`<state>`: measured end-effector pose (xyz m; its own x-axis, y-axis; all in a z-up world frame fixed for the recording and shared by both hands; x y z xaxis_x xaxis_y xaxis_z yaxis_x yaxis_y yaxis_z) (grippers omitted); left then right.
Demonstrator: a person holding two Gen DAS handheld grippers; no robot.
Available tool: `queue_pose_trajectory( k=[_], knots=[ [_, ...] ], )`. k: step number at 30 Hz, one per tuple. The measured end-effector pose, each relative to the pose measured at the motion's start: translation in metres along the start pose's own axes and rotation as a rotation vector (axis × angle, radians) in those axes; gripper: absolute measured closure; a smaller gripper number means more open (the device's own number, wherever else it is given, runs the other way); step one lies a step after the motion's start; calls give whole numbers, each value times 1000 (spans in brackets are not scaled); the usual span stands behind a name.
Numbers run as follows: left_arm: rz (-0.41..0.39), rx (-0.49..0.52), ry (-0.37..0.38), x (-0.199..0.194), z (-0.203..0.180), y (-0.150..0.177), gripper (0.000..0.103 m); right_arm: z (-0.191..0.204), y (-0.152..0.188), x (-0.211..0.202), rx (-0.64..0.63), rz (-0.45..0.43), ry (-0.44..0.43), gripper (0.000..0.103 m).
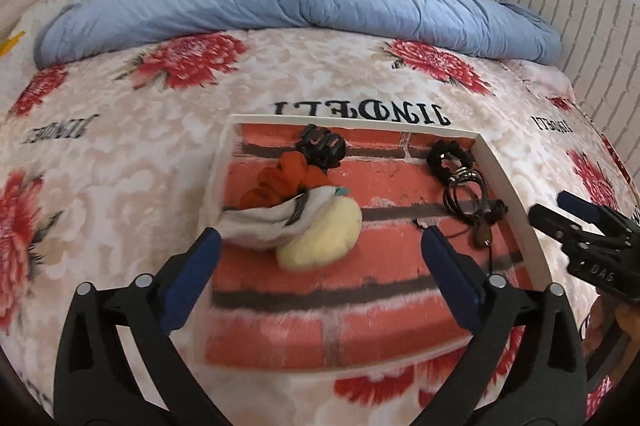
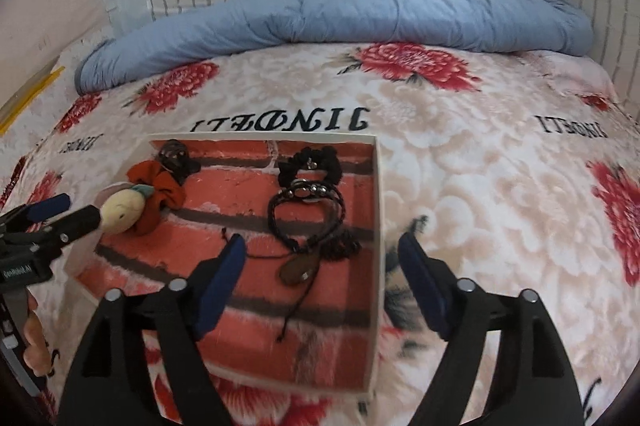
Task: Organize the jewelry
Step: 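Open the left tool over the tray while the right tool opens to drop the clip, then move the left tool toward the white-strap watch while the right tool moves toward the rainbow claw clip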
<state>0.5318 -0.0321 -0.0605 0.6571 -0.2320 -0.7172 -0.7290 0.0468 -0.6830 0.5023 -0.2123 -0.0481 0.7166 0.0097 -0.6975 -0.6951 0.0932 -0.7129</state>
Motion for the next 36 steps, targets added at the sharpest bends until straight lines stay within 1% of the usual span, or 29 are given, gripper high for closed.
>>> queue_pose_trajectory(
  k=[4, 7, 10, 14, 18, 21, 29, 31, 34, 36],
  knots=[
    [-26, -11, 13, -36, 2, 3, 5, -13, 8, -34, 7, -21, 1, 20],
    [-33, -27, 21, -61, 2, 10, 5, -22, 17, -56, 8, -35, 4, 19],
    [-51, -42, 20, -85, 1, 23, 5, -32, 34, -76, 7, -37, 16, 19],
    [-55, -43, 23, -106, -4, 55, 5, -43, 67, -99, -6, -37, 39, 19],
    [-53, -26, 23, -119, -10, 90, 5, -50, 99, -116, -36, -51, 63, 18],
    [-64, -7, 12, -130, -15, 115, 5, -55, 125, -126, -47, -58, 66, 16],
    [-66, -37, 28, -148, -22, 173, 5, -65, 178, -148, -68, -91, 125, 16],
    [-60, -37, 19, -148, -22, 184, 5, -66, 188, -152, -64, -99, 130, 16],
    [-26, -53, 39, -146, -27, 207, 5, -68, 198, -156, -52, -101, 125, 15],
    [-17, -65, 43, -146, -29, 218, 5, -71, 201, -157, -45, -105, 128, 15]
  ],
)
Point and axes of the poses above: each gripper's, at about its wrist camera, not at the fingertips, and x roughly the way its jaws point, z to its left, y to its underside, the point moved 10 cm from there along x, roughly the way its jaws point, and after that the axes turned 3 degrees about y, right-handed, at the moved point
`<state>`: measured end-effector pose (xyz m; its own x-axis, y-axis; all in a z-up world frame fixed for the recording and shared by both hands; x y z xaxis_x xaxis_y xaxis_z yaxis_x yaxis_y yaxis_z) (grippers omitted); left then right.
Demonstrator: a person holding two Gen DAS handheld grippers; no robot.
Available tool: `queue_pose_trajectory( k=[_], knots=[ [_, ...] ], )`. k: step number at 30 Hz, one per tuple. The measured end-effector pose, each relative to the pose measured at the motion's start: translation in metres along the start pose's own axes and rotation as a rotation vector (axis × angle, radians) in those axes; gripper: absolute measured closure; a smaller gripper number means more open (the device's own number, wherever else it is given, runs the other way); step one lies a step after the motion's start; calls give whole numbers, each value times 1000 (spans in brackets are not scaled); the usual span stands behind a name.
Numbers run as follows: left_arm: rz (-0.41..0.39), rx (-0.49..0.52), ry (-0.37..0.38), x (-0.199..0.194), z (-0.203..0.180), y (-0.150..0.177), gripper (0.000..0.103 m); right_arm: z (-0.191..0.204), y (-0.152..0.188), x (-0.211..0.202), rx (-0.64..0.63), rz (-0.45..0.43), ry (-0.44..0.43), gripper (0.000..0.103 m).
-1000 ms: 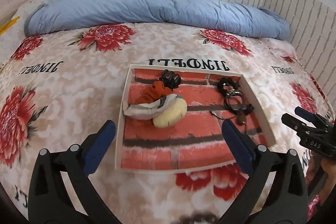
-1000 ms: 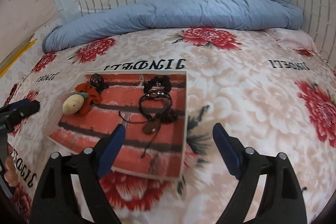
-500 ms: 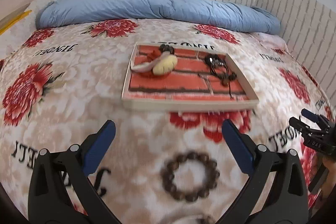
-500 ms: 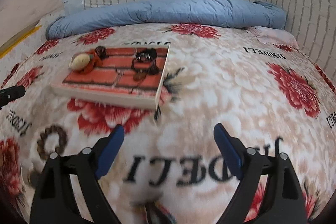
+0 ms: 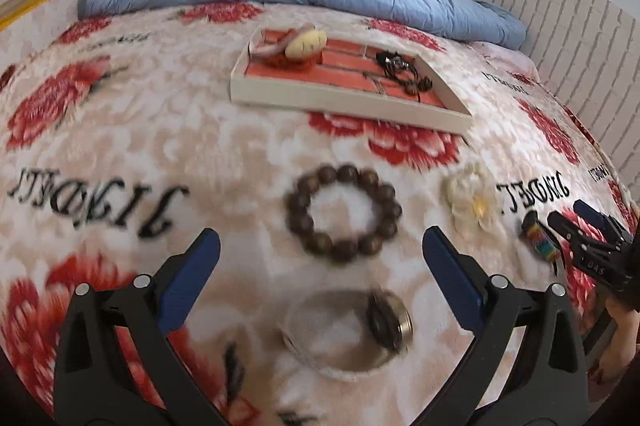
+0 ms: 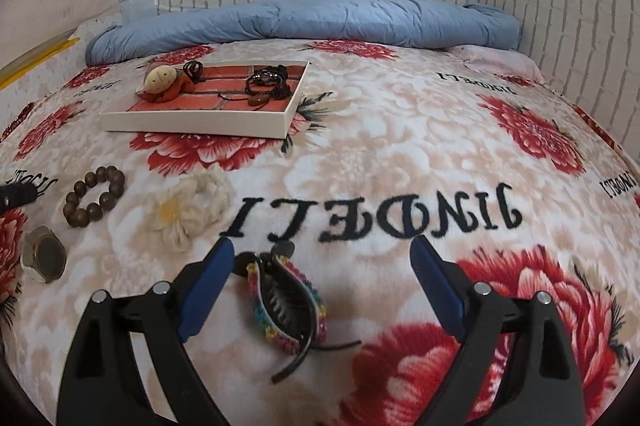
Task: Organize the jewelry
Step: 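Move the left tool toward the white-strap watch while the right tool moves toward the rainbow claw clip, then grasp the white-strap watch with the left tool while the right tool grasps the rainbow beaded claw clip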
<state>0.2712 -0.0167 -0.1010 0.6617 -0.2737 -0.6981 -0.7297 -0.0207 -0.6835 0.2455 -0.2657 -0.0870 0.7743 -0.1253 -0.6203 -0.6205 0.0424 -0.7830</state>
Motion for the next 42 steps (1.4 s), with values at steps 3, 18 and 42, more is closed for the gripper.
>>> queue_pose_trajectory(
  k=[3, 18, 42],
  knots=[
    [7, -15, 1, -1, -3, 12, 5, 1, 1, -2, -3, -6, 7, 13],
    [87, -14, -13, 13, -9, 51, 5, 22, 17, 7, -129, 37, 39, 12],
    [162, 65, -97, 33, -10, 62, 5, 12, 30, 30, -56, 146, -12, 13]
  ],
)
Point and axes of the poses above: each gripper's, at about its wrist camera, not at the fingertips, and x roughly the way its jaws point, z to its left, y to its underside, the point moved 10 cm from there along x, roughly the way its jaws point, and after that the axes turned 3 degrees about y, right-handed, at the moved point
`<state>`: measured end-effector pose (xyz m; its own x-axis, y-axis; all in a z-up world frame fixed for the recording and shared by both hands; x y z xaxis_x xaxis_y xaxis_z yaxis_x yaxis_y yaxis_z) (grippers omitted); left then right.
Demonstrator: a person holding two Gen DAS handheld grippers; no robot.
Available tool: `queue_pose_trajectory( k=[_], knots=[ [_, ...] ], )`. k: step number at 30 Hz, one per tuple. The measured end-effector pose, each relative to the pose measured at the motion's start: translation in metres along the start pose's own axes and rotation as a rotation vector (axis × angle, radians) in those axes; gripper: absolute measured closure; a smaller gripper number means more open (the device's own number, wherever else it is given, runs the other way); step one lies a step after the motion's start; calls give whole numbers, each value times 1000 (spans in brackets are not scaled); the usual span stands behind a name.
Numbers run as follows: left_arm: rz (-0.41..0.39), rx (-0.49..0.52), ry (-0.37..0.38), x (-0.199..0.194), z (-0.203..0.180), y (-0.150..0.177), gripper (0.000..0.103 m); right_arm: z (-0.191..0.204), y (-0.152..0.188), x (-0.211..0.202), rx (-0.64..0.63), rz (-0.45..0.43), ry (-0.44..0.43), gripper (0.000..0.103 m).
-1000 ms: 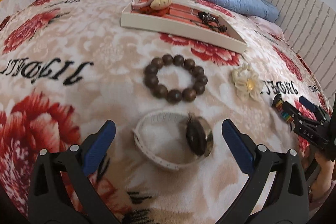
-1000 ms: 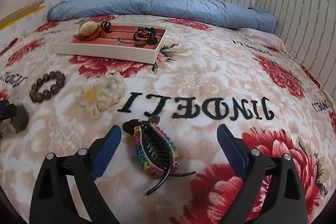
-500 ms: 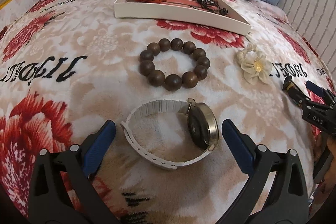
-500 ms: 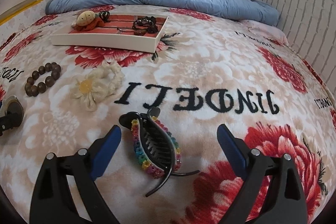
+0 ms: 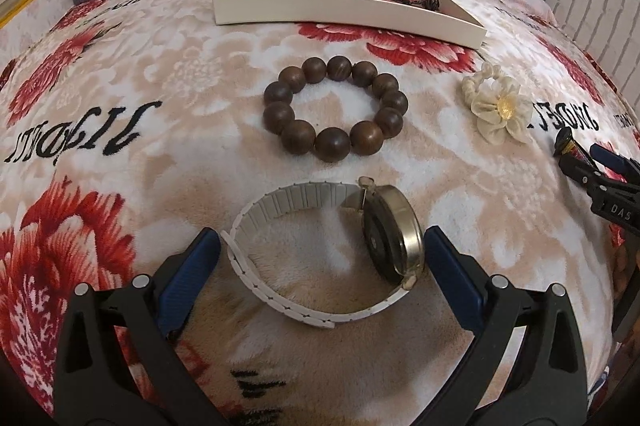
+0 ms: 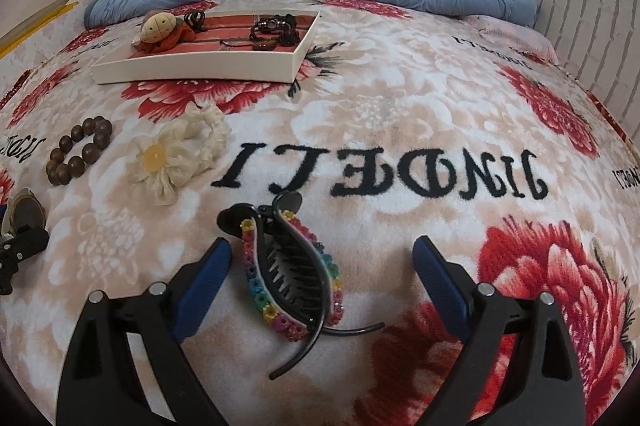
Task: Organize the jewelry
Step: 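Grasp the white-strap watch with the left tool while the right tool grasps the rainbow beaded claw clip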
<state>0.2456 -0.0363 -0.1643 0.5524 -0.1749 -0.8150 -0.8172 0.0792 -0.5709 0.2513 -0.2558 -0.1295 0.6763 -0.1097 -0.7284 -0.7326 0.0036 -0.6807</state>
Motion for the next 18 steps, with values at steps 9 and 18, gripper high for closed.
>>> queue_pose_trajectory(
  k=[9, 18],
  knots=[
    [12, 9, -15, 3, -1, 0, 5, 3, 2, 7, 8, 39, -46, 19],
    [15, 11, -18, 4, -1, 1, 4, 9, 1, 5, -10, 25, -70, 53]
  ],
)
Point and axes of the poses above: each gripper's, at about its wrist camera, not at the fingertips, and x roughly the way its jaws point, z to its left, y to its underside, the point moved 10 cm from there along x, roughly the way its jaws point, and after that the axes turned 3 degrees about y, right-handed, at the moved point
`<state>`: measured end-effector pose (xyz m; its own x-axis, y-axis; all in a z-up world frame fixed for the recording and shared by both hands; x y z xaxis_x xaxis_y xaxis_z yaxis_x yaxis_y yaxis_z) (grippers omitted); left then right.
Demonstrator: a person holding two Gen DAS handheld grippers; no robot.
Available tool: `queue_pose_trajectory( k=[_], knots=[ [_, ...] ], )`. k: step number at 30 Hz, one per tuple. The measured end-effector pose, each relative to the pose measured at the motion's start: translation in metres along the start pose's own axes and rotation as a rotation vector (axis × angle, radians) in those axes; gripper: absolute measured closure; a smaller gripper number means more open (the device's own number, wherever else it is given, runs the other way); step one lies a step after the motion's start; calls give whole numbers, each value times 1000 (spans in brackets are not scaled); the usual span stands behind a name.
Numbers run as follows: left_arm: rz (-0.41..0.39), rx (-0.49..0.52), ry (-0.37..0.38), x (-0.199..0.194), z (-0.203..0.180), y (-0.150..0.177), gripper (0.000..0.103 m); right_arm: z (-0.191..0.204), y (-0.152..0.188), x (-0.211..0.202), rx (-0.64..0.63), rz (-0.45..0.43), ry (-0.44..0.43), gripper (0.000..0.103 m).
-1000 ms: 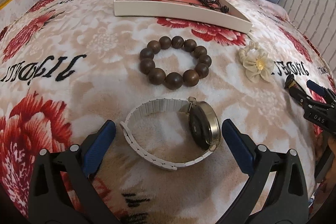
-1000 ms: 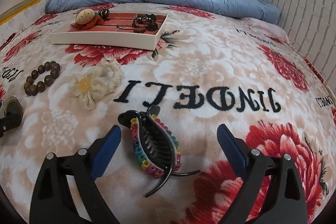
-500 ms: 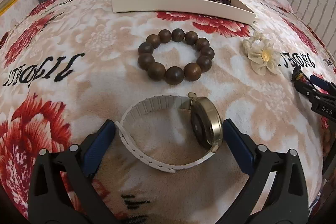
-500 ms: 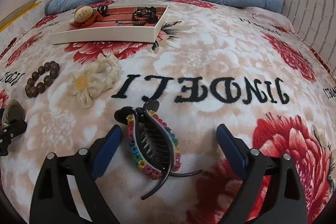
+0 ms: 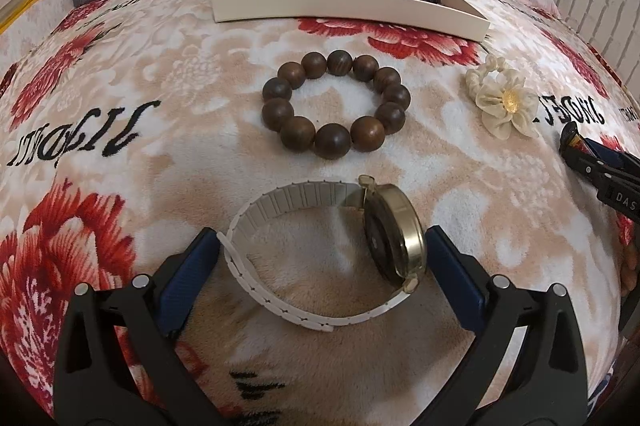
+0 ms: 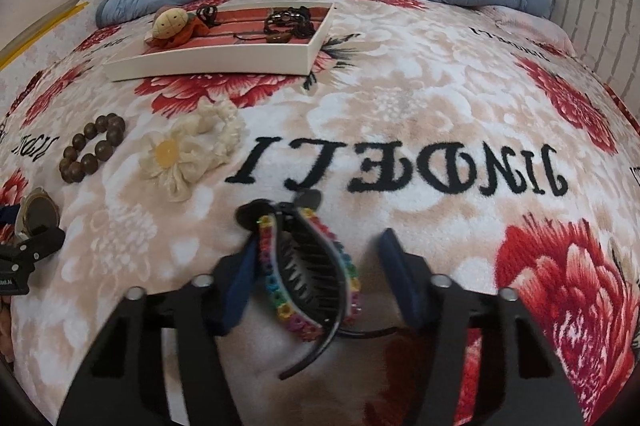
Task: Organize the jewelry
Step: 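Grasp the white-strap watch with the left tool while the right tool grasps the rainbow beaded claw clip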
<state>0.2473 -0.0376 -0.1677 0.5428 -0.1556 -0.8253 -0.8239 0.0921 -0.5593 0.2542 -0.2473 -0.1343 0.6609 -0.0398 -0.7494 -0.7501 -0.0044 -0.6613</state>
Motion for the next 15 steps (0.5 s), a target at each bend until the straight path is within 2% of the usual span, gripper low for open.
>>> queue_pose_trajectory(
  k=[4, 7, 11, 15],
  knots=[
    [-2, -8, 4, 0, 0, 0, 5, 4, 0, -1, -24, -3, 4, 60],
    [-4, -14, 5, -1, 1, -1, 7, 5, 0, -2, -30, -6, 6, 61],
    [-25, -14, -22, -6, 2, -1, 24, 5, 0, -3, -21, -6, 2, 63],
    [-33, -15, -19, -10, 3, -2, 30, 4, -1, -3, -27, -7, 11, 64]
  ],
)
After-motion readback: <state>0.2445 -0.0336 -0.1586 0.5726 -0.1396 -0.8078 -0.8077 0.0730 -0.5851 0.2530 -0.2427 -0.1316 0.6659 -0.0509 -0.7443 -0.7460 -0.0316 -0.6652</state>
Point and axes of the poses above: each gripper's, at about its wrist camera, not at the fingertips, and x roughly the way its jaws point, z to its left, y to its underside, the point moved 10 cm from there along x, roughly the way its jaws point, and after that the axes turned 3 degrees about y, right-handed, at the moved point
